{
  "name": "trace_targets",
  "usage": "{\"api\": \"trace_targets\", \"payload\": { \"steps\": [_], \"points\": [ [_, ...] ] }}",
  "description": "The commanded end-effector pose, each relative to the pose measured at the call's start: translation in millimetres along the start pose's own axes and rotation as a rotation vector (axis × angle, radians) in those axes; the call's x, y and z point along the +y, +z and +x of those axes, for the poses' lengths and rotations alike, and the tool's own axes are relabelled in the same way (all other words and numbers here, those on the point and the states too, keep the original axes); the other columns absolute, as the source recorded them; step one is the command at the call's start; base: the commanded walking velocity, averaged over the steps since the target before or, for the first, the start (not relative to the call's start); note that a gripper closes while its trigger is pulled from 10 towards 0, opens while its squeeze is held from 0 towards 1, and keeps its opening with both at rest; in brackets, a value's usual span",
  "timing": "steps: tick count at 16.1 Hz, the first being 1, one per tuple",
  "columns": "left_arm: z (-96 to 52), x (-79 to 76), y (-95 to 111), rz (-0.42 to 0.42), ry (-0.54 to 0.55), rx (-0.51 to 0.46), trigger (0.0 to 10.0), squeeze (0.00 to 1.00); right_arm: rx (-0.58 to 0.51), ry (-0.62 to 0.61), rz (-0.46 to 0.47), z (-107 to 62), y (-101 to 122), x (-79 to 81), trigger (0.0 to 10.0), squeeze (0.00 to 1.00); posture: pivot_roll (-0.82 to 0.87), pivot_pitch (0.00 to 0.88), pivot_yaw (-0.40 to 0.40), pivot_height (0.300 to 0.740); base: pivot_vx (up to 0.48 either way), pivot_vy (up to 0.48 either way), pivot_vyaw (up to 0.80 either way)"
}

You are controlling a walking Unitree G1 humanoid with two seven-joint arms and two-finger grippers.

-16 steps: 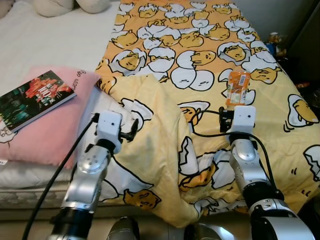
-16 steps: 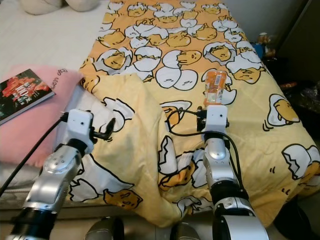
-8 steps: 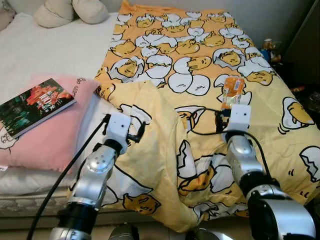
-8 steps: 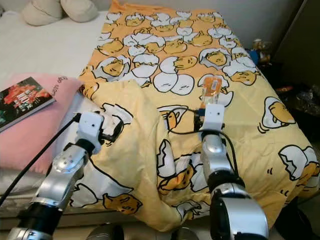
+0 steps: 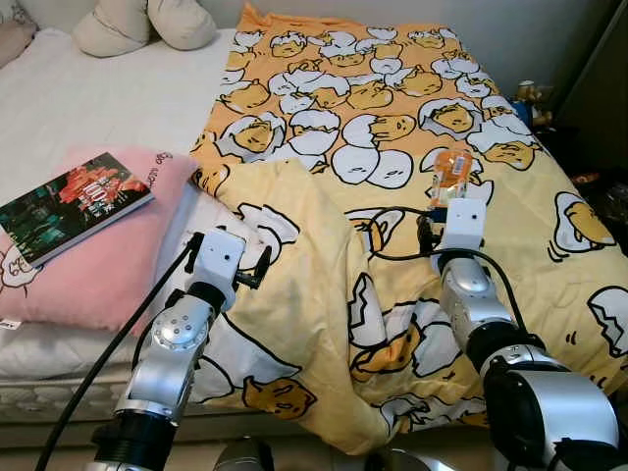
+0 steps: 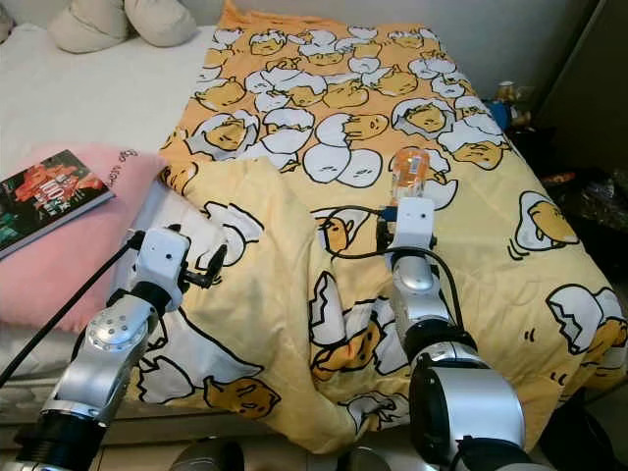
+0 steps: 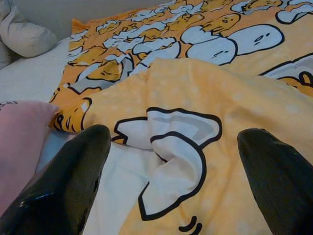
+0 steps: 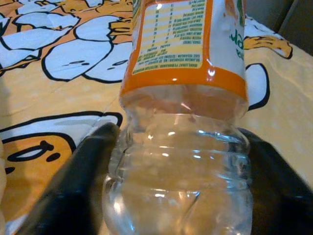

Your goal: Clean up the room

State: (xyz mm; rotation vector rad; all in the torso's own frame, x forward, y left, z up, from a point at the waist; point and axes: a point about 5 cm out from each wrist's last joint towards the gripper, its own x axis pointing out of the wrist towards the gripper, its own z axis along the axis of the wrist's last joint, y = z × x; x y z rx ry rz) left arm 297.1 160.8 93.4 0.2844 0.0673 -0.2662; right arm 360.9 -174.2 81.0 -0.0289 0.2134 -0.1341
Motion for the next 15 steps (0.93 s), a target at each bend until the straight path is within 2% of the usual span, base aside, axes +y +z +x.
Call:
{"api": "trace_targets", "payload": {
  "steps": [1,2,3,4,6,8,9,10,11,12,13,14,15],
  "points": [
    [-1.3,0.2,3.0,0.018,-0.008,-0.017,10.0,0.0,0.017,0.0,0.007,2.5,4.0,3.4,10.0,1.0,0.01,0.0,0.026,0.74,0.0,0.0,0.0],
    [-1.2,0.2,3.2,0.018,-0.009,-0.018,10.0,0.0,0.029,-0.008,-0.001,2.4,2.3,1.4,10.0,0.0,0.01,0.0,0.027,0.74,0.0,0.0,0.0],
    [-1.2,-0.5,3.2,0.018,-0.011,-0.018,10.0,0.0,0.029,-0.013,0.007,2.6,2.5,0.0,10.0,0.0,0.01,0.0,0.028,0.74,0.0,0.0,0.0],
    [-1.2,-2.4,3.3,0.017,-0.017,-0.018,10.0,0.0,0.024,-0.013,0.032,3.4,4.4,-1.2,10.0,1.0,0.01,0.003,0.03,0.74,0.0,0.0,0.0],
    [-1.5,-3.7,3.3,0.017,-0.022,-0.018,10.0,0.0,0.02,-0.016,0.026,3.9,5.9,-2.0,10.0,1.0,0.01,0.008,0.031,0.74,0.0,0.0,0.0],
    [-1.1,-4.1,3.5,0.016,-0.023,-0.019,10.0,0.0,0.016,0.017,0.045,4.0,6.5,0.6,0.0,1.0,0.01,0.011,0.027,0.74,0.0,0.0,0.0],
    [-0.9,-3.9,3.6,0.016,-0.021,-0.019,10.0,0.0,0.019,0.017,0.048,4.0,6.4,1.4,0.0,1.0,0.01,0.012,0.026,0.74,0.0,0.0,0.0],
    [-0.7,-3.4,3.2,0.016,-0.018,-0.017,10.0,0.0,0.034,0.014,0.043,4.0,5.1,2.1,0.0,0.88,0.01,0.012,0.025,0.74,0.0,0.0,0.0],
    [-0.6,-3.3,3.2,0.016,-0.018,-0.017,10.0,0.0,0.049,0.015,0.046,3.8,3.3,2.4,0.0,0.0,0.01,0.015,0.024,0.74,0.0,0.0,0.0],
    [-0.7,-3.3,3.3,0.016,-0.017,-0.017,10.0,0.0,0.07,0.003,0.044,3.4,0.5,1.5,0.0,0.0,0.01,0.015,0.024,0.74,0.0,0.0,0.0],
    [-1.0,-3.2,3.4,0.017,-0.017,-0.017,10.0,0.0,0.081,0.002,0.046,3.0,-1.3,1.8,6.0,0.0,0.01,0.019,0.024,0.74,0.0,0.0,0.0],
    [-3.7,-2.5,4.5,0.022,-0.018,-0.019,10.0,0.0,0.078,0.025,0.084,3.5,0.5,5.6,10.0,0.0,0.03,0.04,0.035,0.74,0.0,0.0,0.0],
    [-7.3,-1.9,5.5,0.025,-0.021,-0.021,10.0,0.0,0.072,0.028,0.109,4.4,3.4,6.5,10.0,0.0,0.04,0.059,0.04,0.74,0.0,0.0,0.0]
  ]
}}
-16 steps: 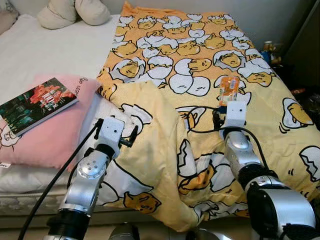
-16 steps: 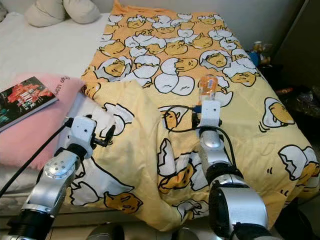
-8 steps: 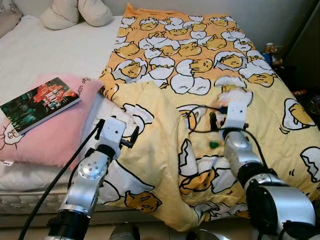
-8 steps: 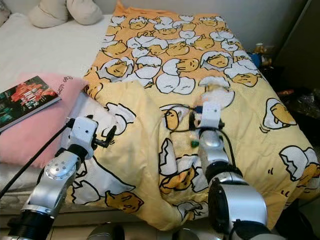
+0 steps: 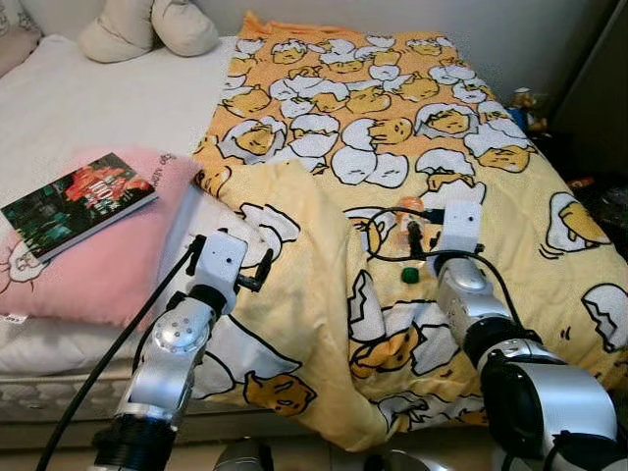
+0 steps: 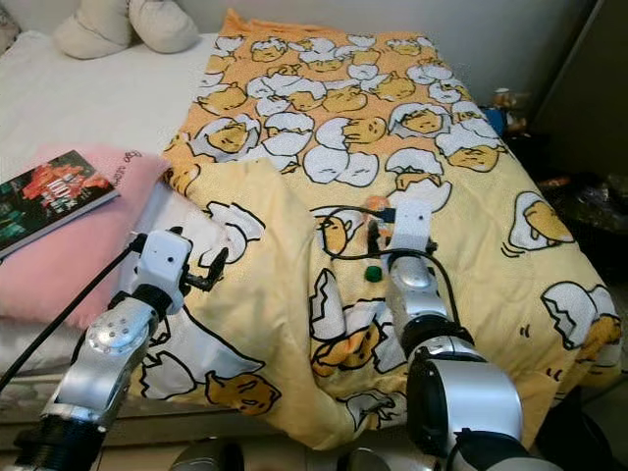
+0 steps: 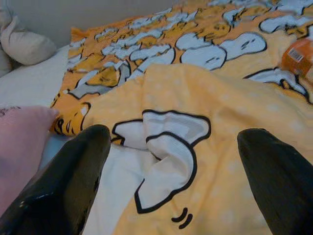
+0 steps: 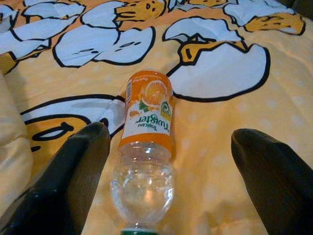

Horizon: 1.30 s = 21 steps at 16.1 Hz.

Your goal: Clean up the room

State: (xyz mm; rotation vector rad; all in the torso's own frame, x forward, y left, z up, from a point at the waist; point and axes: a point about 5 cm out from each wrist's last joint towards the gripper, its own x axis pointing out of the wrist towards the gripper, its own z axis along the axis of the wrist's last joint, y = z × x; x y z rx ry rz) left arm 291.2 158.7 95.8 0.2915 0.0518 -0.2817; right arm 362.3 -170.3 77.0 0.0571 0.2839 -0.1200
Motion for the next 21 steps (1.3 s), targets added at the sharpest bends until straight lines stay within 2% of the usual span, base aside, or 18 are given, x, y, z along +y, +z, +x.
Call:
{"api": "trace_targets", "payload": {
  "steps": [1,3,4,5,7,8,9,10,11,12,13,14,15,18,19,20,21],
  "points": [
    [-4.6,0.9,3.4,0.011,-0.014,-0.006,10.0,0.0,-0.008,0.002,0.037,2.9,9.1,3.0,10.0,0.0,0.04,0.072,0.041,0.74,0.0,0.0,0.0],
    [-24.0,-4.6,7.1,0.001,-0.067,-0.005,10.0,0.0,-0.027,-0.004,0.021,4.3,16.0,9.2,10.0,0.0,0.1,0.163,0.056,0.74,0.0,0.0,0.0],
    [-33.2,-6.7,7.6,-0.002,-0.096,0.0,10.0,0.0,-0.026,-0.001,0.007,4.5,16.8,12.5,10.0,0.0,0.11,0.182,0.059,0.74,0.0,0.0,0.0],
    [-41.5,-8.2,7.8,-0.013,-0.119,0.005,10.0,0.0,-0.026,-0.002,-0.002,4.5,17.2,14.1,10.0,0.0,0.13,0.194,0.054,0.74,0.0,0.0,0.0],
    [-49.2,-3.7,10.1,-0.03,-0.087,0.001,10.0,0.0,-0.068,-0.017,-0.024,4.8,23.1,14.3,10.0,0.0,0.14,0.184,0.027,0.74,0.0,0.0,0.0],
    [-53.3,-0.5,13.2,-0.112,-0.025,-0.012,10.0,0.0,-0.158,-0.051,-0.108,1.9,26.3,11.1,10.0,0.0,0.12,0.15,-0.003,0.74,0.255,0.0,0.0],
    [-54.8,-1.3,15.2,-0.157,0.011,-0.028,10.0,0.0,-0.265,-0.066,-0.16,-3.5,29.3,8.6,10.0,0.0,0.11,0.132,-0.018,0.74,0.416,0.0,0.0],
    [-54.9,-3.6,18.5,-0.198,0.05,-0.052,10.0,0.0,-0.387,-0.078,-0.19,-16.8,28.9,2.8,10.0,0.0,0.08,0.096,-0.038,0.74,0.48,0.0,0.0],
    [-52.6,-7.6,22.2,-0.221,0.072,-0.071,10.0,0.0,-0.432,-0.092,-0.192,-35.4,21.3,-5.6,10.0,0.0,0.05,0.069,-0.05,0.74,0.48,0.0,0.0],
    [-48.5,-10.6,26.5,-0.23,0.098,-0.092,10.0,0.0,-0.414,-0.115,-0.192,-56.2,7.3,-15.7,10.0,0.0,0.03,0.041,-0.063,0.74,0.48,0.0,0.0],
    [-44.9,-10.7,30.2,-0.249,0.152,-0.107,10.0,0.0,-0.327,-0.036,-0.182,-86.0,-22.3,-20.9,10.0,0.0,-0.01,0.007,-0.075,0.74,0.48,0.0,0.0],
    [-45.0,-10.1,29.5,-0.262,0.164,-0.104,10.0,0.0,-0.279,0.025,-0.168,-94.8,-35.5,-19.2,10.0,0.0,-0.02,0.0,-0.076,0.74,0.48,0.0,0.0],
    [-45.2,-8.4,21.8,-0.256,0.177,-0.064,10.0,0.0,-0.13,0.122,-0.14,-107.3,-70.3,-19.8,10.0,0.0,-0.03,0.0,-0.079,0.74,0.48,0.0,0.0],
    [-35.8,-11.2,13.1,-0.2,0.141,-0.007,10.0,0.0,-0.096,0.16,-0.208,-108.2,-80.6,-15.2,10.0,0.0,-0.03,0.0,-0.05,0.74,0.477,0.0,0.0],
    [-32.0,-11.1,14.4,-0.195,0.124,-0.006,10.0,0.0,-0.1,0.156,-0.196,-106.0,-75.6,-11.9,10.0,0.0,-0.03,0.0,-0.047,0.74,0.472,0.0,0.0],
    [-28.5,-14.0,17.2,-0.137,0.091,-0.009,10.0,0.0,-0.116,0.179,-0.201,-100.1,-66.0,-4.1,10.0,0.0,-0.02,0.0,-0.035,0.74,0.379,-0.292,0.0],
    [-27.1,-15.5,17.5,-0.113,0.068,-0.004,10.0,0.0,-0.124,0.182,-0.194,-95.1,-62.3,0.2,10.0,0.0,-0.03,0.0,-0.029,0.74,0.319,-0.356,0.0]
  ]
}}
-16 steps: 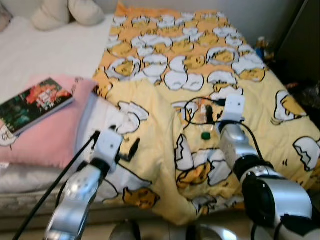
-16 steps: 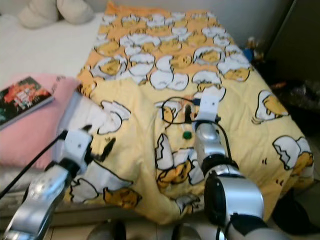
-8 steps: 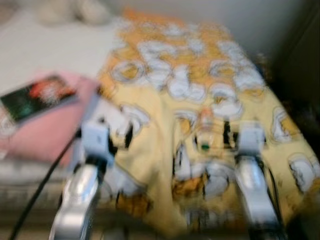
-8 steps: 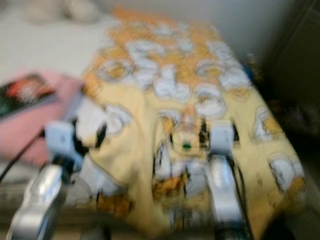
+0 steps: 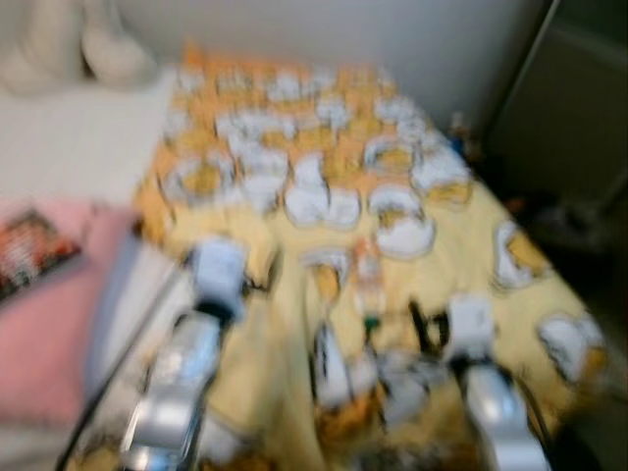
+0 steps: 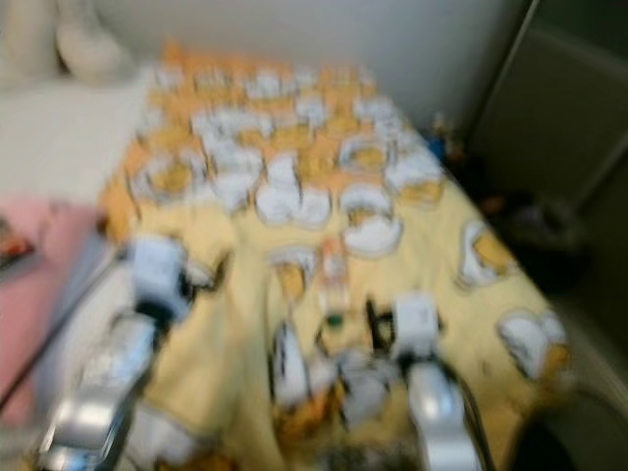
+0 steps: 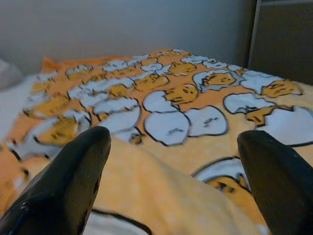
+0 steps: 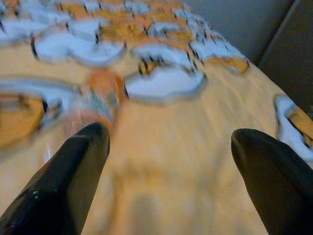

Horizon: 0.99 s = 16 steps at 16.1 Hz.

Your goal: Clean up the room

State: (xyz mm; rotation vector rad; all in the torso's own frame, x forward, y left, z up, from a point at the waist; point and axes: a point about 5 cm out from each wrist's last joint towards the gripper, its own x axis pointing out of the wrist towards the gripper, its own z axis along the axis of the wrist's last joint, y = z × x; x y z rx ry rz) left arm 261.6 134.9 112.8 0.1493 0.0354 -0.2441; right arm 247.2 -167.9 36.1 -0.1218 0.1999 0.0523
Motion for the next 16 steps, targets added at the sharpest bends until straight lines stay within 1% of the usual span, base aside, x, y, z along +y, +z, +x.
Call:
{"api": "trace_targets", "payload": {
  "steps": [1,2,3,4,6,7,10,12,14,15,16],
  "points": [
    [-1.9,11.0,-3.0,0.037,0.027,0.013,10.0,0.0,-0.042,0.039,0.002,9.2,13.3,12.7,10.0,0.0,-0.03,0.0,-0.025,0.74,0.296,-0.375,0.0],
    [-1.0,11.8,-2.7,0.032,0.032,0.011,10.0,0.0,-0.044,0.043,0.004,10.7,13.9,13.1,10.0,0.0,-0.03,0.0,-0.025,0.74,0.0,0.0,0.0],
    [3.7,17.5,0.7,0.003,0.053,-0.002,10.0,0.0,-0.051,0.04,0.012,17.9,17.4,13.4,10.0,0.0,-0.03,0.0,-0.019,0.74,0.0,0.0,0.0],
    [6.7,22.2,0.3,-0.01,0.075,-0.002,10.0,0.0,-0.063,0.044,0.014,24.8,22.1,14.8,10.0,0.0,-0.03,0.0,-0.013,0.74,0.0,-0.472,0.0],
    [10.6,22.9,-0.1,0.002,0.076,0.007,10.0,0.0,-0.064,0.041,0.028,35.3,28.9,15.8,10.0,0.0,-0.03,0.0,-0.011,0.74,0.0,-0.441,0.0],
    [11.6,24.2,1.2,-0.001,0.088,0.001,10.0,0.0,-0.061,0.038,0.033,41.8,32.3,16.1,10.0,0.0,-0.04,0.01,-0.006,0.74,0.322,-0.352,0.0],
    [13.2,30.8,1.6,0.024,0.133,0.005,10.0,0.0,-0.033,0.062,0.05,67.0,43.9,23.3,10.0,0.0,-0.02,0.026,-0.003,0.74,0.0,0.0,0.0],
    [10.9,33.7,3.1,0.025,0.134,-0.003,10.0,0.0,-0.026,0.052,0.066,77.2,49.5,23.9,10.0,0.0,0.0,0.041,0.002,0.74,0.0,0.0,0.0],
    [5.0,38.0,4.4,0.056,0.136,-0.004,10.0,0.0,-0.006,0.034,0.089,86.6,53.3,24.8,10.0,0.0,0.03,0.067,0.006,0.74,0.0,0.0,0.0],
    [-2.6,45.5,5.7,0.091,0.151,0.003,10.0,0.0,0.016,0.009,0.105,94.5,58.0,25.1,10.0,0.0,0.07,0.093,0.015,0.74,0.0,0.0,0.0],
    [-8.4,48.1,6.1,0.11,0.158,0.009,10.0,0.0,0.016,0.007,0.111,96.4,60.2,26.4,10.0,0.0,0.08,0.106,0.015,0.74,0.0,0.0,0.0]
  ]
}}
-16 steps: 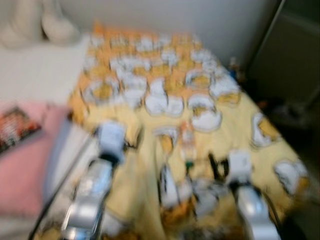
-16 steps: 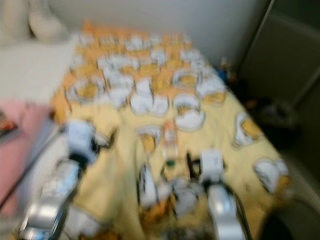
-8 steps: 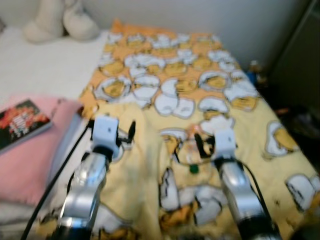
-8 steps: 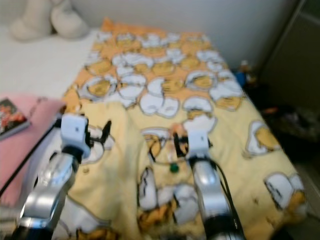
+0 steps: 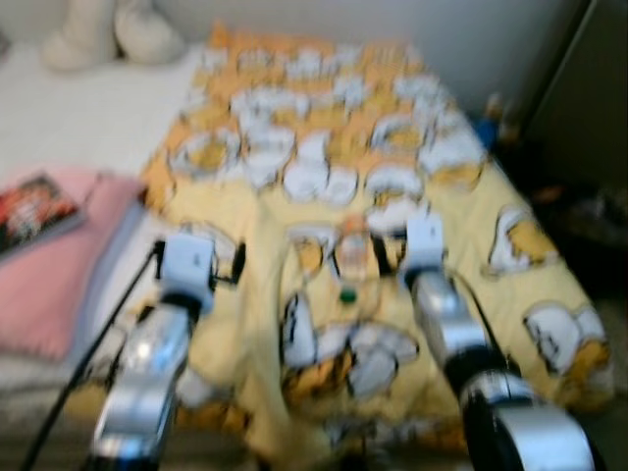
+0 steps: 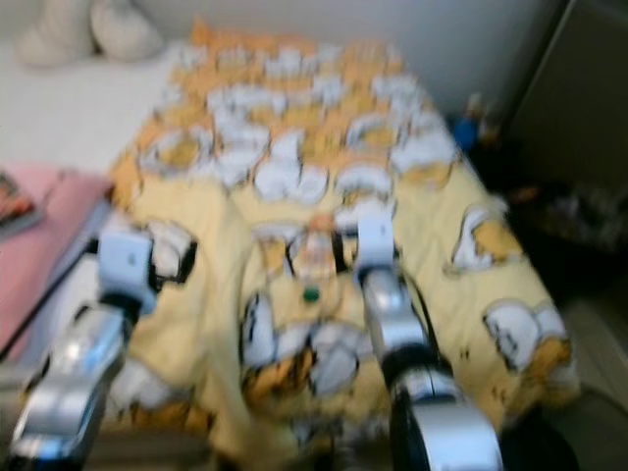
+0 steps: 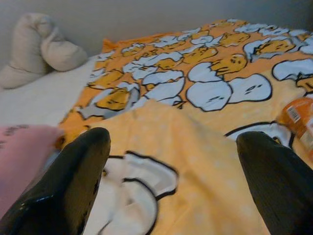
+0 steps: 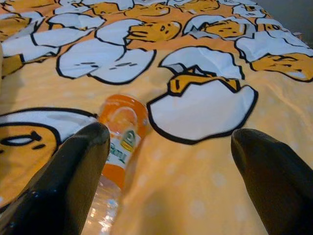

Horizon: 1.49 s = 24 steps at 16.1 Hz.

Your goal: Clean up the room

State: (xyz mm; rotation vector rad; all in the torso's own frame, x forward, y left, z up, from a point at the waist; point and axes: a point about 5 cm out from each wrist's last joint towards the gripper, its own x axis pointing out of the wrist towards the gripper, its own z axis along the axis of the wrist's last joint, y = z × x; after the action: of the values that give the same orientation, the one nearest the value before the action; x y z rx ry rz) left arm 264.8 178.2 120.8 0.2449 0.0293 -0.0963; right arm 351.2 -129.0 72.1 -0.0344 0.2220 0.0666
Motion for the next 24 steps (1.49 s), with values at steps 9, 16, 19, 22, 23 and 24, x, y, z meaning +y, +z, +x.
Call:
{"api": "trace_targets", "payload": {
  "steps": [9,16,19,22,23,24],
  "points": [
    [40.4,-2.6,-32.3,-0.065,0.014,0.141,10.0,0.0,-0.128,-0.109,-0.135,-62.6,-34.6,-15.2,10.0,0.0,-0.11,0.089,-0.003,0.74,0.0,0.0,-0.23],
    [107.4,-34.2,-19.2,-0.109,0.069,0.278,10.0,0.0,-0.065,-0.188,-0.151,-107.5,-45.5,-30.7,10.0,0.0,-0.31,0.149,0.033,0.74,0.0,0.0,-0.66],
    [116.6,-49.9,-4.5,-0.273,0.051,0.254,10.0,0.0,-0.043,-0.185,-0.16,-124.3,-47.1,-26.6,10.0,0.0,-0.35,0.165,0.048,0.74,0.0,0.0,-0.67],
    [120.6,-95.4,14.6,-0.395,-0.089,0.241,10.0,0.0,-0.02,-0.206,-0.152,-136.7,-48.0,-27.8,10.0,0.0,-0.36,0.174,0.053,0.74,0.0,0.0,-0.45],
    [119.9,-101.6,15.0,-0.403,-0.097,0.255,10.0,0.0,-0.021,-0.205,-0.153,-137.5,-47.5,-27.2,10.0,0.0,-0.36,0.176,0.052,0.74,0.0,0.0,0.0],
    [117.6,-111.8,13.6,-0.402,-0.104,0.281,10.0,0.0,-0.021,-0.201,-0.154,-138.1,-46.4,-26.2,10.0,0.0,-0.35,0.18,0.051,0.74,0.0,0.0,0.0]
  ]
}}
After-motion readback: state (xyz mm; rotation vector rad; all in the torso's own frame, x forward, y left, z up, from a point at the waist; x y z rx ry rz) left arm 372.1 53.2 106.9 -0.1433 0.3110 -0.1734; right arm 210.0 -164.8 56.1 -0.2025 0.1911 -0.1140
